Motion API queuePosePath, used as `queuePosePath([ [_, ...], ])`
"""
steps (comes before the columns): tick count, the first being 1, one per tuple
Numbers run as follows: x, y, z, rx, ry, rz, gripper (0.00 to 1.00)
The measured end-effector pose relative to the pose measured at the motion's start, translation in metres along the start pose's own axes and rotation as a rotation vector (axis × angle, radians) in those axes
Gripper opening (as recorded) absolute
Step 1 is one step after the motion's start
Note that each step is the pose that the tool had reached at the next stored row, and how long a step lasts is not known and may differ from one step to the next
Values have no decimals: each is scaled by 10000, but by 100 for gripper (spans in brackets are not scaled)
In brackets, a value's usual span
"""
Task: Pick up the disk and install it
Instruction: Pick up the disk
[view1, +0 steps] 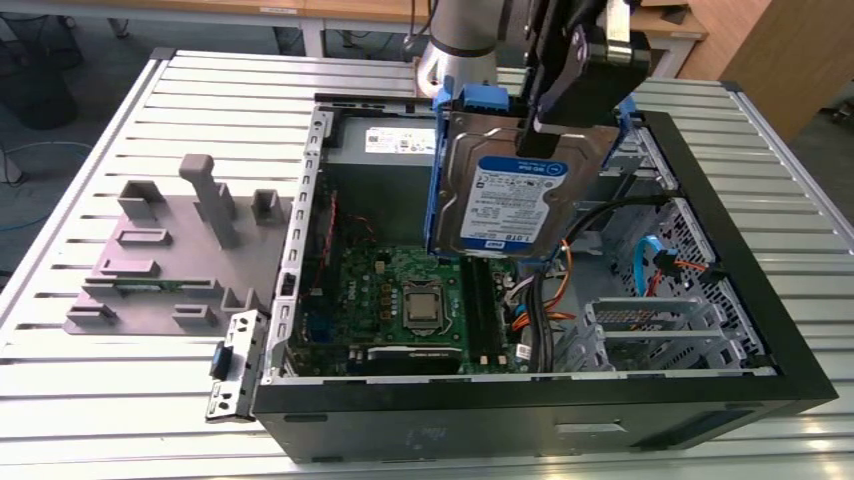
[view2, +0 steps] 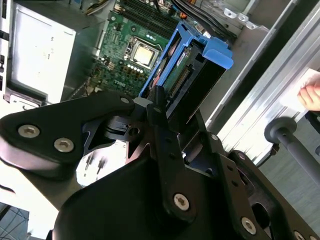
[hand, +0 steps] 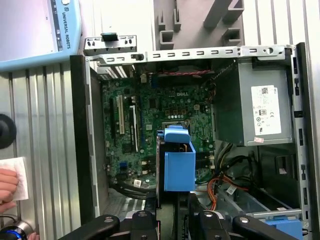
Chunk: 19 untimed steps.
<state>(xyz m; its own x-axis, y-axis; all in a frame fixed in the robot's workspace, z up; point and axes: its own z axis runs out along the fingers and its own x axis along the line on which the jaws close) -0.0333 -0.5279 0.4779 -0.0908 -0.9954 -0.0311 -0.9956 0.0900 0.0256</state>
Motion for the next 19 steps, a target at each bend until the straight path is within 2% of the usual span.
queuePosePath([
  [10,246,-46,10,0,8,0,35],
  [19,409,-78,20,2,23,0,35],
])
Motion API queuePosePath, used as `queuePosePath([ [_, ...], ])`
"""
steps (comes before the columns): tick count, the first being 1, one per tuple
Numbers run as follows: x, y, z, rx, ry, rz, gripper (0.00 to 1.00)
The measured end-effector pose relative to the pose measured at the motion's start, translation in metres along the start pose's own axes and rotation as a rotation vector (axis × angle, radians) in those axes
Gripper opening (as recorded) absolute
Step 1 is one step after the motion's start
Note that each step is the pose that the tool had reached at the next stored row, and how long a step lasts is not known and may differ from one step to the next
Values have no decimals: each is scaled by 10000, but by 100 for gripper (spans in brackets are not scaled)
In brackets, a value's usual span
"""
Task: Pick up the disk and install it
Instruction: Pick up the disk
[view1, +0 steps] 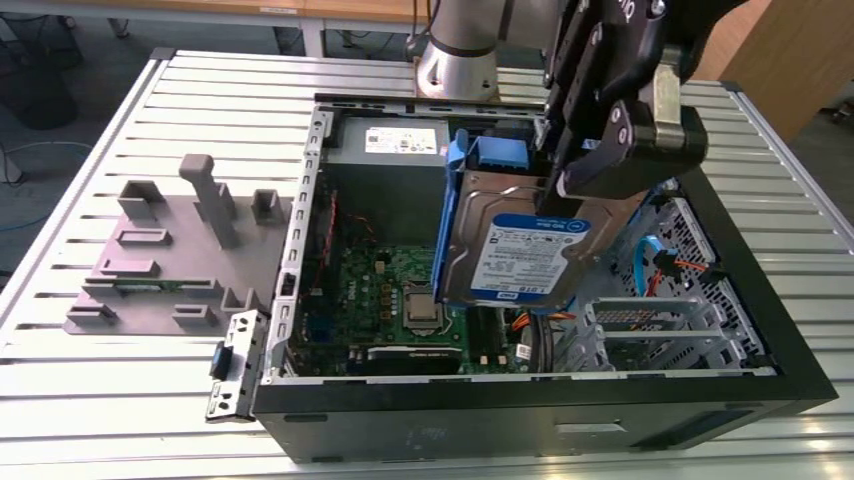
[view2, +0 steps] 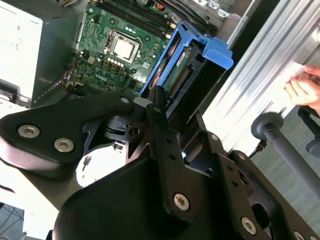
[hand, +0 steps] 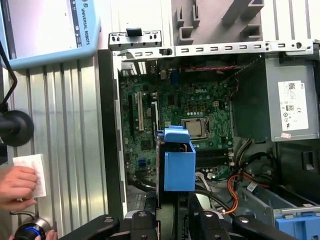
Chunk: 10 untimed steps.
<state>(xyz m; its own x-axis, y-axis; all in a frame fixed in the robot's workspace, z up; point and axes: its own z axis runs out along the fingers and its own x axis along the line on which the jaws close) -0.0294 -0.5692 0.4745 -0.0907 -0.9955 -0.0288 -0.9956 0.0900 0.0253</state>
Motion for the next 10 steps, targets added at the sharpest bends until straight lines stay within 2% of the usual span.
queuePosePath([
  [3,33,-9,4,1,8,0,35],
  [6,37,-19,5,1,16,1,35],
  [10,34,-72,9,1,16,0,35],
])
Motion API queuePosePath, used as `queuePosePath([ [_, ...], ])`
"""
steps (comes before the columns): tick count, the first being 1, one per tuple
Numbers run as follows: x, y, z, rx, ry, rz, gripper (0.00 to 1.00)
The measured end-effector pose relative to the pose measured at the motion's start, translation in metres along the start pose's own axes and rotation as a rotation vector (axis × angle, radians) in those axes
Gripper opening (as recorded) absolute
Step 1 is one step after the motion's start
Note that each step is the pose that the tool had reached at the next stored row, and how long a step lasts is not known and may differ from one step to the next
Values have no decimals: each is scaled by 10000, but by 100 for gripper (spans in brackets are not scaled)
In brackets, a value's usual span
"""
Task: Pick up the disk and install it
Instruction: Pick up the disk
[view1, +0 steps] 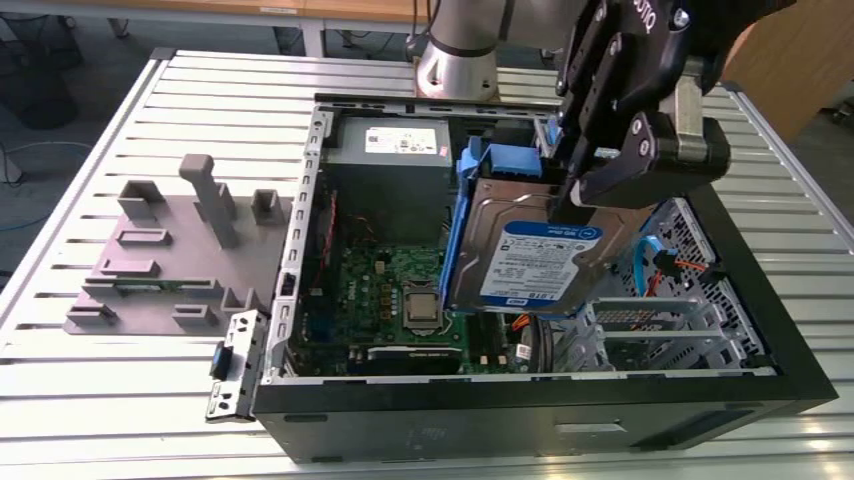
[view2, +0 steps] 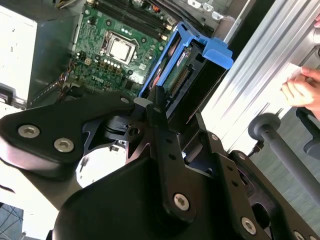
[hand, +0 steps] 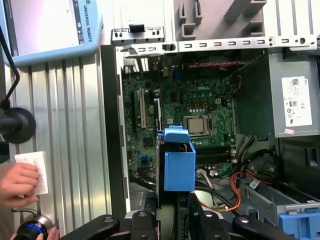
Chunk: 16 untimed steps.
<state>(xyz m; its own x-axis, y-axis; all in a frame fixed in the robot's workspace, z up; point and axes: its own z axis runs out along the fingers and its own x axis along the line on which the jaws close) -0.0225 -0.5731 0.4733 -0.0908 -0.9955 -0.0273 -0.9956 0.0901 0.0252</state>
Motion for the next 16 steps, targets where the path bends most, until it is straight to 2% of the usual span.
queuePosePath([
  [3,-7,-75,1,0,0,0,35],
  [16,-44,-482,2,0,1,0,35],
])
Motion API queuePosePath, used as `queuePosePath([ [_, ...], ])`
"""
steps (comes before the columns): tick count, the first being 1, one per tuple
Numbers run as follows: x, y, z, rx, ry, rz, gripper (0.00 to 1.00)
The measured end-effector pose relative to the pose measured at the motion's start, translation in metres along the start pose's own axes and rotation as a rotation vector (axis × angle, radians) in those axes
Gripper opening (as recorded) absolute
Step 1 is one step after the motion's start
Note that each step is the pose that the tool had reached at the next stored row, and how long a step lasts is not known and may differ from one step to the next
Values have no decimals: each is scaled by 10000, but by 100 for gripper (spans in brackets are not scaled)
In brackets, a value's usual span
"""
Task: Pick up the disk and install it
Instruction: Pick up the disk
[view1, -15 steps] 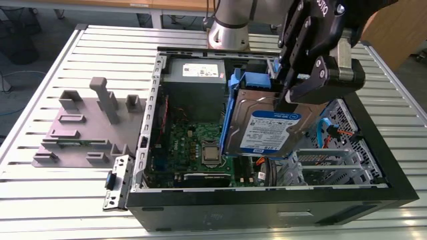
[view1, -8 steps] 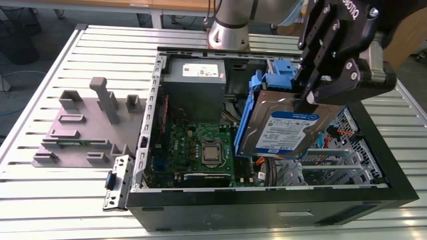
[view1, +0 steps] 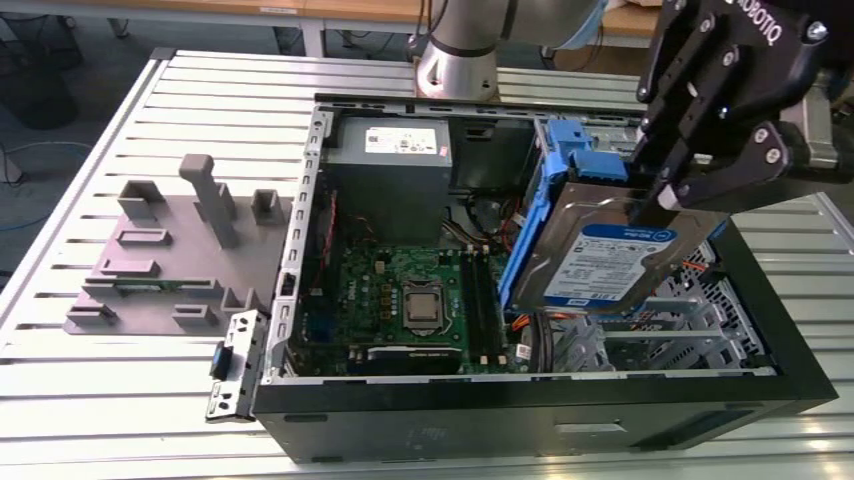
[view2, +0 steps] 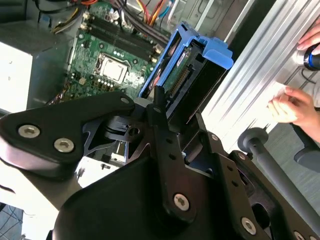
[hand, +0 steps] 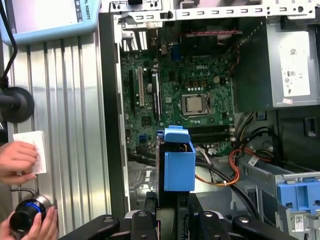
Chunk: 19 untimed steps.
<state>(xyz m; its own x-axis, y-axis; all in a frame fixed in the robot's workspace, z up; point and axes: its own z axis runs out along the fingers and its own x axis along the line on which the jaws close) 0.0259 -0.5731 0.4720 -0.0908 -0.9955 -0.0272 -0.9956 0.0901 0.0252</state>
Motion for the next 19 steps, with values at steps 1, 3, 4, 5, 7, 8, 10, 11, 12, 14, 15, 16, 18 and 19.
queuePosePath([
  [1,-3,-31,0,0,0,0,35],
  [3,-8,-94,-1,0,1,0,35],
  [4,-11,-126,-1,0,1,0,35],
  [5,-14,-159,-1,0,0,0,35],
  [7,-20,-228,-1,0,0,0,35],
  [8,-24,-261,-1,0,2,0,35],
  [10,-29,-325,-1,0,0,0,35],
  [11,-32,-357,-1,0,0,0,35],
  [12,-35,-391,-1,0,0,0,35],
  [14,-41,-453,-1,0,0,0,35],
  [15,-44,-483,0,0,-1,0,35],
  [16,-46,-513,2,0,-1,0,35],
  [18,-52,-579,5,0,0,-1,35],
  [19,-56,-618,6,0,1,-3,35],
])
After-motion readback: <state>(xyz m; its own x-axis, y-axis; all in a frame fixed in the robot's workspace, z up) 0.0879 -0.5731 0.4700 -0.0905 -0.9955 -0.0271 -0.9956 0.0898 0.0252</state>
